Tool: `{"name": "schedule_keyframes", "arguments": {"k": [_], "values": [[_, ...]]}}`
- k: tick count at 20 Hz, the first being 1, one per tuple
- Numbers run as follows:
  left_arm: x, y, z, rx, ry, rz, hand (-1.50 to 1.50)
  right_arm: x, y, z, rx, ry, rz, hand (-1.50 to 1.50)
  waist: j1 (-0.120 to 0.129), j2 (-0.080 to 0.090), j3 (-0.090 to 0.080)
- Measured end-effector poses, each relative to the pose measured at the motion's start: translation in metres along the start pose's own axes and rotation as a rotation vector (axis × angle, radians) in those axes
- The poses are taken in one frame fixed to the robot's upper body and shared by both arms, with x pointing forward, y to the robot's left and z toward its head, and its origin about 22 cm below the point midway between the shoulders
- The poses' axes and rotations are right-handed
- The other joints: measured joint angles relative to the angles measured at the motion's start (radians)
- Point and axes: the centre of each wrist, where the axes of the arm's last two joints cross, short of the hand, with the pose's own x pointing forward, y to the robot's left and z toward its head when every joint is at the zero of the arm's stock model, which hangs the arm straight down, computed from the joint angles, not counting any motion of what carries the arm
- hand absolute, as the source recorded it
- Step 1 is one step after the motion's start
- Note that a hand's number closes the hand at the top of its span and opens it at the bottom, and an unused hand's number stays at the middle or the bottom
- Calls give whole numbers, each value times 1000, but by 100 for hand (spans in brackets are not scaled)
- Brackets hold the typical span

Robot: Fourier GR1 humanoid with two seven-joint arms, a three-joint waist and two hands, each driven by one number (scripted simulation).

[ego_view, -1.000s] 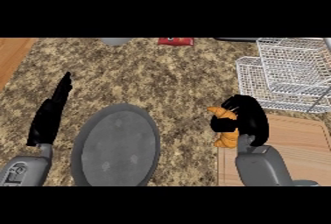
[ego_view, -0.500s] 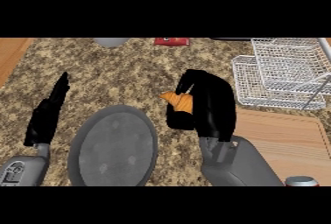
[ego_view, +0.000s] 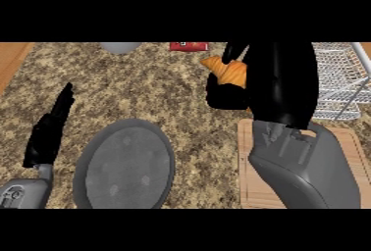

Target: Pick the croissant from the cutting board and place it in the tiered basket

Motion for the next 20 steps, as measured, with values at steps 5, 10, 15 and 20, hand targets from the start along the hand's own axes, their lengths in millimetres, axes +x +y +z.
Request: {"name": "schedule_keyframes", "arguments": {"k": [5,10,15,20], "values": [[4,1,1,2,1,3,0,-8,-28,-26,24,16,-23,150,0,2,1],[3,6,-3,4,0,2,0,-28,-35,-54,37,17,25,150,1,4,1],[1,2,-1,3,-6,2,0,-58,-32,-82,1,21,177,150,5,6,1],[3,4,-1,-2,-13,2,0,-84,-39,-109,-49,56,379,150,9,7,1]]}}
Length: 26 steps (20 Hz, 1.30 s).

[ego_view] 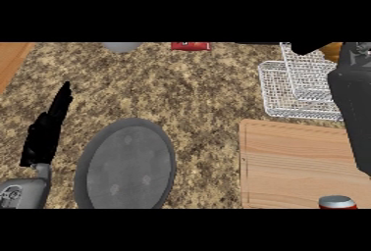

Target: Pick the croissant from the cutting board and place it in the tiered basket

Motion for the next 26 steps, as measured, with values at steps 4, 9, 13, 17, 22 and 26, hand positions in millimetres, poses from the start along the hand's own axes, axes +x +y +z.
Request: {"name": "schedule_keyframes", "arguments": {"k": [4,9,13,17,22,26], "values": [[-5,2,0,-1,8,2,0,-27,6,-19,-13,21,70,150,-2,0,0],[-3,2,-3,2,4,2,0,-57,22,-35,23,-4,86,150,-2,-1,0],[-7,-4,-5,2,5,5,0,-77,26,-44,71,-37,33,150,-1,-3,-5],[-6,4,-5,2,5,1,0,-86,35,-52,122,-45,-19,150,5,-5,-8],[-8,0,-1,2,7,-1,0,-104,52,-55,222,28,-157,-150,6,-6,-12],[-8,-4,1,3,7,0,0,-116,68,-54,280,82,-210,-150,6,-6,-12]]}}
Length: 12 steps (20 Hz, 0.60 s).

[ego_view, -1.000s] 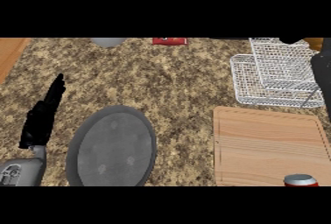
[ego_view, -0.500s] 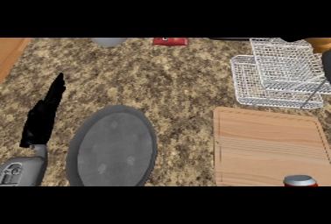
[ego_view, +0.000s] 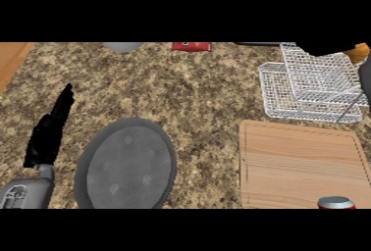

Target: Pick the croissant from the cutting board and place it in the tiered basket

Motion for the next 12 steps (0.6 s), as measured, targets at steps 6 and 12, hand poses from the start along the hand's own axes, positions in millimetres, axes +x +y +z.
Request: {"name": "schedule_keyframes", "arguments": {"k": [6,12], "values": [[2,1,2,1,1,2,0,-14,-1,3,-68,-22,-156,-150,-2,-4,-2],[0,6,1,7,5,2,0,-31,-29,8,-189,-6,-256,-150,-13,0,7]]}}
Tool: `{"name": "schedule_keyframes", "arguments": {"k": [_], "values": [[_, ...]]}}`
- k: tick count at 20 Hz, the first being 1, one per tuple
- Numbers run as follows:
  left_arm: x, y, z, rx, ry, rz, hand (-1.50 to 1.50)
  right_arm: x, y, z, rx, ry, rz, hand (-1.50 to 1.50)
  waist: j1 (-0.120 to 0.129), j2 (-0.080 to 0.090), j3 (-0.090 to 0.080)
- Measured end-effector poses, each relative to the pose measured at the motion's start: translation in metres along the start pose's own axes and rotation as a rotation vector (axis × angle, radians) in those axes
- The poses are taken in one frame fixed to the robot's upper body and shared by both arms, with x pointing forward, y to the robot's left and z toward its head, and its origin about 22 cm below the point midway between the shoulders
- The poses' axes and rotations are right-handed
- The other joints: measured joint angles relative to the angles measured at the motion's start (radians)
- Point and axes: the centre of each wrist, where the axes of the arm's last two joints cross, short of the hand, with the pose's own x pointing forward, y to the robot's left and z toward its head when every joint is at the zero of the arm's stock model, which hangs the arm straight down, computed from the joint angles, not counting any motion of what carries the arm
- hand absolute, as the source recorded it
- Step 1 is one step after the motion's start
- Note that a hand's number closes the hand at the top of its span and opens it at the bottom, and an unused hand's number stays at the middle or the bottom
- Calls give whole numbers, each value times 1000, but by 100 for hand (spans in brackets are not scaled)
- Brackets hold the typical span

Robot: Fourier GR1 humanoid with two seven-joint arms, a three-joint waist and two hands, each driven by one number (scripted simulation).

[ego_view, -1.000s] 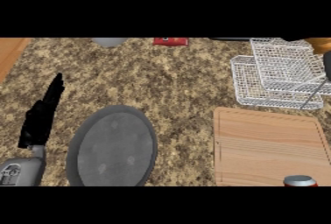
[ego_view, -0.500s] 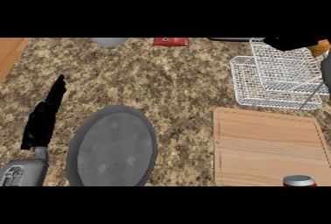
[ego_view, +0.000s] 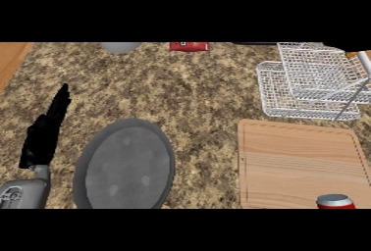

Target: Pick the croissant from the cutting board and place it in the tiered basket

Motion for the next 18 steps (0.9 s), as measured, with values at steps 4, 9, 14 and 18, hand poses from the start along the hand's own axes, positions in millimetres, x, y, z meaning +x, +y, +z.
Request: {"name": "schedule_keyframes", "arguments": {"k": [4,9,14,18], "values": [[-3,-1,3,5,4,-4,0,-10,-37,-1,-63,49,-40,-150,-6,0,3],[-3,1,8,5,9,-5,0,-37,-81,12,-59,160,-107,-150,-17,-2,4],[-4,6,11,16,12,-9,0,-79,-136,36,-32,216,-155,-150,-24,-3,4],[-6,5,9,16,13,-5,0,-120,-172,63,-40,201,-204,-150,-26,-1,5]]}}
